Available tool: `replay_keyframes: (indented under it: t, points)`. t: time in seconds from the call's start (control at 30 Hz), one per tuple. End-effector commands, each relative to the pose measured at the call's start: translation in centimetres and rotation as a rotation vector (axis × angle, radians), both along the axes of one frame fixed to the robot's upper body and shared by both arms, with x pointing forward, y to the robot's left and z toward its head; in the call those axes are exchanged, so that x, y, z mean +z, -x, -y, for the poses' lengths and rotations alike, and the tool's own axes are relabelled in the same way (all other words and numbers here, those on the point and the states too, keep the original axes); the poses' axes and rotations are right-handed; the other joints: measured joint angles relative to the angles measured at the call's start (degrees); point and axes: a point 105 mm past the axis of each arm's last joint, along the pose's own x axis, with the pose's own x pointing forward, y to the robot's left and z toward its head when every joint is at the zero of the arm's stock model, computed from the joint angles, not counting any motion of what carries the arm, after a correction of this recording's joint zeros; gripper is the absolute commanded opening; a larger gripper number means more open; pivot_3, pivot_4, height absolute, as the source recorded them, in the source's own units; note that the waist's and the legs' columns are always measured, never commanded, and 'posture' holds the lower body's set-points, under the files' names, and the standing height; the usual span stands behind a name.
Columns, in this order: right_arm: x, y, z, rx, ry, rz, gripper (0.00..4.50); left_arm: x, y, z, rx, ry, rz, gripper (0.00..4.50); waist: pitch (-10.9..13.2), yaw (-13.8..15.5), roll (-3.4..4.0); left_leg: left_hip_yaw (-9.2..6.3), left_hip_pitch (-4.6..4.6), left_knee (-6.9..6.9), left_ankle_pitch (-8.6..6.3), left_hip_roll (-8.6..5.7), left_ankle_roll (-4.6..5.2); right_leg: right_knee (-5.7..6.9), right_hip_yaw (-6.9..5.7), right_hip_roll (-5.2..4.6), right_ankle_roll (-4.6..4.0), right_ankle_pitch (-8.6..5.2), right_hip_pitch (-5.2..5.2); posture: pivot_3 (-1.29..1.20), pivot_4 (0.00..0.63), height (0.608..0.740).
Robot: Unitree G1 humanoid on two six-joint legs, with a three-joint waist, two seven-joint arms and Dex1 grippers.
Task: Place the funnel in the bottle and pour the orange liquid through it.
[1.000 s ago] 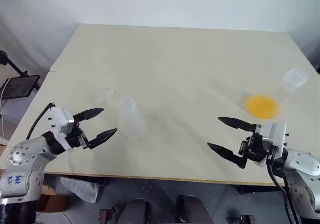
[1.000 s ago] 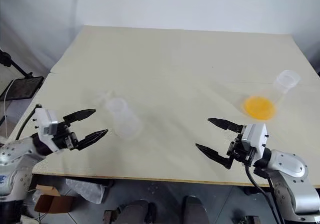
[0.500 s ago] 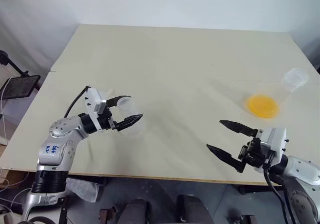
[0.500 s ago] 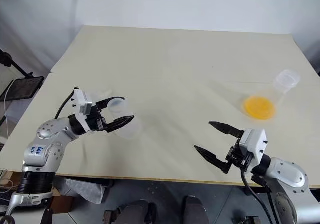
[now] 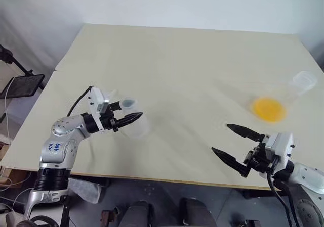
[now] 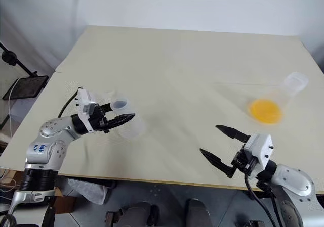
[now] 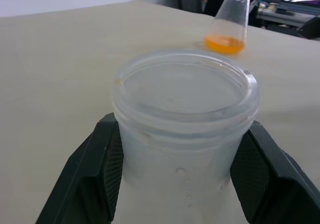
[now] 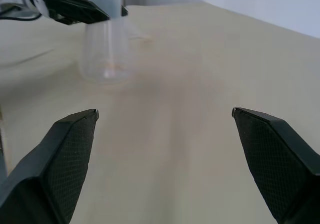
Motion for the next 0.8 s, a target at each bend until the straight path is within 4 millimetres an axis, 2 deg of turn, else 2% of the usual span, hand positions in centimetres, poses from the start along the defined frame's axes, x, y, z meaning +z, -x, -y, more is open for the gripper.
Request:
replay_keyframes:
  t: [0.03,0.27,0.47,0.63,0.8]
  points:
    - [1.2,1.3,0.9,-0.064,0.015,0.056,4.50,1.9,0.3,3.0,-0.144,0.010,0.078,2.55,0.00,0.33,0.00,-0.04,-0.03,0.03,0.00,-0.02,0.00,0.01,-0.03,0.00,0.00,0.00,0.01,0.00,0.150,0.740]
    - [-0.1,3.9,3.0,-0.230,0.018,0.011,4.50,2.3,-1.7,10.9,-0.333,-0.021,0.108,2.55,-0.01,0.90,-0.02,0.03,-0.06,0.07,0.06,-0.28,0.12,0.04,-0.35,0.15,0.08,0.03,0.03,0.00,0.150,0.740]
    - [-0.5,5.3,3.6,-0.336,0.010,0.007,4.50,1.7,-3.1,16.0,-0.385,-0.061,0.175,2.55,0.03,0.24,-0.07,0.23,-0.06,0.06,0.10,-0.27,0.20,-0.01,-0.42,0.17,0.16,0.07,-0.02,0.00,0.150,0.740]
    - [-0.8,6.4,3.5,-0.404,-0.008,-0.001,4.50,1.3,-2.8,18.2,-0.435,-0.063,0.214,2.55,0.04,0.03,-0.09,0.25,-0.06,0.01,0.10,-0.26,0.20,0.00,-0.41,0.14,0.17,0.07,-0.07,0.00,0.150,0.740]
    - [-0.8,7.1,3.3,-0.444,-0.020,-0.004,4.50,1.0,-3.3,18.9,-0.392,-0.081,0.254,2.55,0.04,0.14,-0.08,0.27,-0.06,0.01,0.10,-0.24,0.20,-0.01,-0.36,0.11,0.17,0.07,-0.08,0.00,0.150,0.740]
